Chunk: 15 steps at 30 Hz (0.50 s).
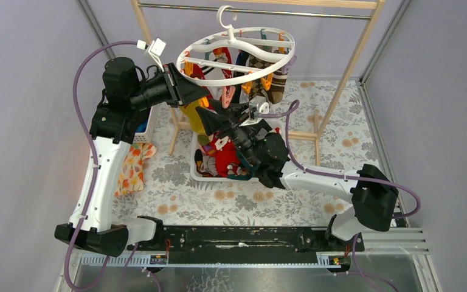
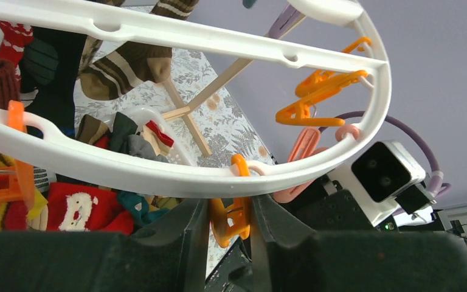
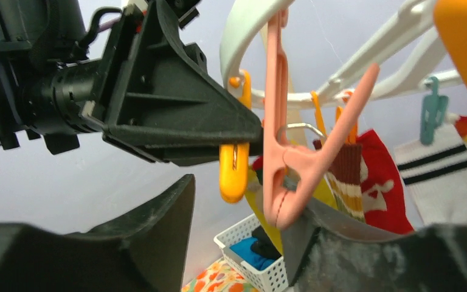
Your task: Clip the socks to the hanger
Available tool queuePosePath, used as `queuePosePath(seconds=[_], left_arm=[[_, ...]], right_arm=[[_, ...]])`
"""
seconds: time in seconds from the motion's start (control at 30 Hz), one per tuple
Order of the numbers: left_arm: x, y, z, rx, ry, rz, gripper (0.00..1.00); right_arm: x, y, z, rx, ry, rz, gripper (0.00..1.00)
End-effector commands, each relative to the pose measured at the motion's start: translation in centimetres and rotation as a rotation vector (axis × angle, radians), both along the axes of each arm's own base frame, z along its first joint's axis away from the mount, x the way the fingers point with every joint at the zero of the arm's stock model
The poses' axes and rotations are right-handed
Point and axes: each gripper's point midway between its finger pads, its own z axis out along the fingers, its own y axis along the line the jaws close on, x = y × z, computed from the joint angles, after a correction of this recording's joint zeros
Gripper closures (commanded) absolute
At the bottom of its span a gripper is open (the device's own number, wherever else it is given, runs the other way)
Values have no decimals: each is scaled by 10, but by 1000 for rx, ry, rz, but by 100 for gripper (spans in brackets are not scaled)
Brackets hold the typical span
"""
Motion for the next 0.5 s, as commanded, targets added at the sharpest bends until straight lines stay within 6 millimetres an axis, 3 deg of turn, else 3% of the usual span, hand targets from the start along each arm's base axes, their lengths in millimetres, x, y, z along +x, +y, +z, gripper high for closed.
queuePosePath(seconds=[0.0, 0.2, 0.23, 0.47], left_arm=[[2, 2, 21, -6, -88, 26, 90], [-1, 0, 18, 4, -91, 1, 96], [-3, -2, 19, 5, -101, -20, 99], [-7, -1, 21, 29, -143, -36, 100]], right_arm=[[-6, -22, 12, 46, 5, -50, 36], [-13, -68, -16, 67, 124, -95, 18], [-18, -79, -44, 23, 212, -88, 16], [-18, -97, -142, -185, 504, -110, 22]])
